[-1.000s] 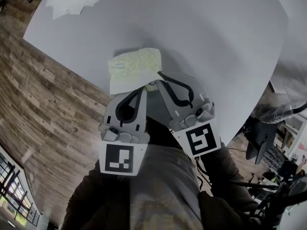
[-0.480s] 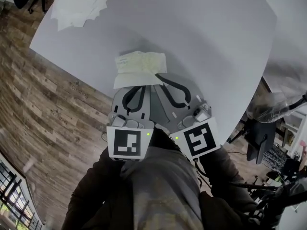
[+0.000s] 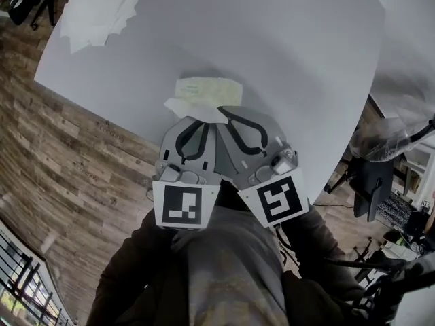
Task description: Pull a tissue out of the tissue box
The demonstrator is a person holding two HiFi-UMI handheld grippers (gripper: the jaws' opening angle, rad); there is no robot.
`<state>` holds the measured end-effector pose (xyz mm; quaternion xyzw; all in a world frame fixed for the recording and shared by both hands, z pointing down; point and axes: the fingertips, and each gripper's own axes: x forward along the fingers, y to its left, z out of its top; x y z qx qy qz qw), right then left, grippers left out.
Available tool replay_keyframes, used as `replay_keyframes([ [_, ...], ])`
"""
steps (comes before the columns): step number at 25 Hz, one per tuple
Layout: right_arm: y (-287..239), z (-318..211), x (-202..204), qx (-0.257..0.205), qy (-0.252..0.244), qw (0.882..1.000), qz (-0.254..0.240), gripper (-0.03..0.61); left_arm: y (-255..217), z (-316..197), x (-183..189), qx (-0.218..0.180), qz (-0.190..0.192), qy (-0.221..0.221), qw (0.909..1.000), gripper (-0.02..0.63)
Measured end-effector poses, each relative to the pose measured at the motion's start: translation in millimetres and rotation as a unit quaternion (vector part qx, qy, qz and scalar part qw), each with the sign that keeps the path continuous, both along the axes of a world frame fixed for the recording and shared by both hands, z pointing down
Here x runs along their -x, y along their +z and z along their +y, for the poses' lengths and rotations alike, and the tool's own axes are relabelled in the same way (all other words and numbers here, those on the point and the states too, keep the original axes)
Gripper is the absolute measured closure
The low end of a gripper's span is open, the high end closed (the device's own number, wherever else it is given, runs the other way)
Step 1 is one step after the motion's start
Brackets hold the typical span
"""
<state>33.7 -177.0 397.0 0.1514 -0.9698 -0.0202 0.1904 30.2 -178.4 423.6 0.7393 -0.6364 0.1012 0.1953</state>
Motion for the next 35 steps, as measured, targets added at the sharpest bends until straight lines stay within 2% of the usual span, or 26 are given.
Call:
replay_keyframes([
  [8,-15.0,-1.2,-10.9,0.022,0.020,0.999,-0.015,0.575,-1.0,-4.4,-14.6,0.002,-0.002,0.022,0.9998,0.615],
  [12,-54.5,6.5,-9.9,0.037,0.021,0.998,-0.054,0.575,-14.7,0.4,-14.2,-0.009,-0.005,0.023,0.9997,0.615],
  [16,-106.1,26.4,-6.0,0.009,0.001,0.995,-0.096,0.575,-37.7,14.9,-8.2,-0.027,-0.005,0.017,0.9995,0.615],
  [21,-146.0,76.1,1.5,-0.016,-0.030,0.989,-0.141,0.575,-66.4,53.3,5.4,-0.036,-0.015,-0.004,0.9992,0.615],
  [26,-162.5,123.4,-2.4,0.002,-0.051,0.982,-0.180,0.575,-88.8,98.7,5.3,-0.039,-0.043,-0.038,0.9976,0.615],
  [29,-172.7,140.6,-13.4,0.006,-0.059,0.981,-0.187,0.575,-108.1,120.3,2.4,-0.052,-0.049,-0.064,0.9954,0.615],
  [33,-179.2,145.2,-25.3,0.034,-0.014,0.983,-0.180,0.575,-139.9,139.8,3.9,-0.094,-0.052,-0.079,0.9911,0.615],
  [35,-187.2,146.5,-24.5,0.044,0.010,0.981,-0.191,0.575,-151.9,152.9,8.0,-0.108,-0.052,-0.077,0.9898,0.615],
])
